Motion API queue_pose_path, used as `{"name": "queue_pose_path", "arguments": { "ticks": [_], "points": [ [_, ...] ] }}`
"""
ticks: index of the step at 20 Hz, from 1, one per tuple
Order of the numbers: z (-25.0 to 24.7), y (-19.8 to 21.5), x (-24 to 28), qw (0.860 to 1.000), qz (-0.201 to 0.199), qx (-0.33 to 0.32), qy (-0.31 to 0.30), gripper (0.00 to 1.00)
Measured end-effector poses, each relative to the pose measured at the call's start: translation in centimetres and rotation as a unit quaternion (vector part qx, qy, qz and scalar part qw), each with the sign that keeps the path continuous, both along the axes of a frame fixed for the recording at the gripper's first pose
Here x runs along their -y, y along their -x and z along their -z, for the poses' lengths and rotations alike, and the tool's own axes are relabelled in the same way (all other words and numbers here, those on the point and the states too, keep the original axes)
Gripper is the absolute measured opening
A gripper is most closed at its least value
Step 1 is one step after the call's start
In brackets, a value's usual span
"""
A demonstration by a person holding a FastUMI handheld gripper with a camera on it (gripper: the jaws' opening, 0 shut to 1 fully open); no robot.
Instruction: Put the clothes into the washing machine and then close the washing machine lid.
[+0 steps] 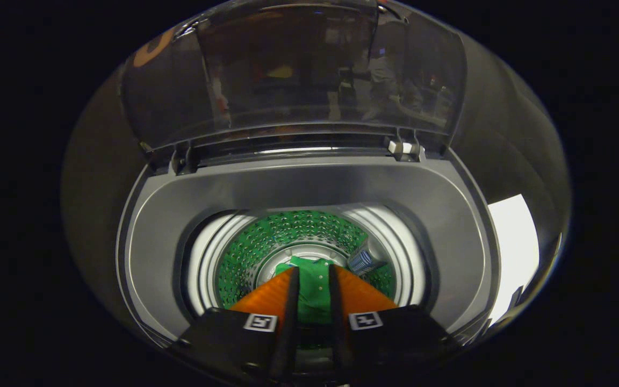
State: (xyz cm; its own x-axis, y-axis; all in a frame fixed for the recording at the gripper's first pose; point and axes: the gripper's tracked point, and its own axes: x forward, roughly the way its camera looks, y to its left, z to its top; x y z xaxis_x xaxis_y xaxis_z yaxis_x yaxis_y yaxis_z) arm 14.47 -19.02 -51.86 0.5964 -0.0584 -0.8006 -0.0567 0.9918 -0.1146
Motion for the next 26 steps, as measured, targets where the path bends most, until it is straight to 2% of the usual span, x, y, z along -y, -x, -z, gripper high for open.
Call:
{"name": "queue_pose_path", "arguments": {
  "ticks": [4, 9, 16, 26],
  "points": [
    [-2.0, 1.4, 0.7, 1.0, -0.002, 0.012, 0.006, 0.64],
    [-6.4, 1.6, 1.8, 0.999, 0.018, 0.044, 0.001, 0.99],
    [-13.8, 1.8, 2.7, 0.996, 0.032, 0.083, -0.005, 0.99],
    [-27.6, -2.7, 0.1, 0.983, 0.001, 0.182, -0.008, 0.99]
  ]
}}
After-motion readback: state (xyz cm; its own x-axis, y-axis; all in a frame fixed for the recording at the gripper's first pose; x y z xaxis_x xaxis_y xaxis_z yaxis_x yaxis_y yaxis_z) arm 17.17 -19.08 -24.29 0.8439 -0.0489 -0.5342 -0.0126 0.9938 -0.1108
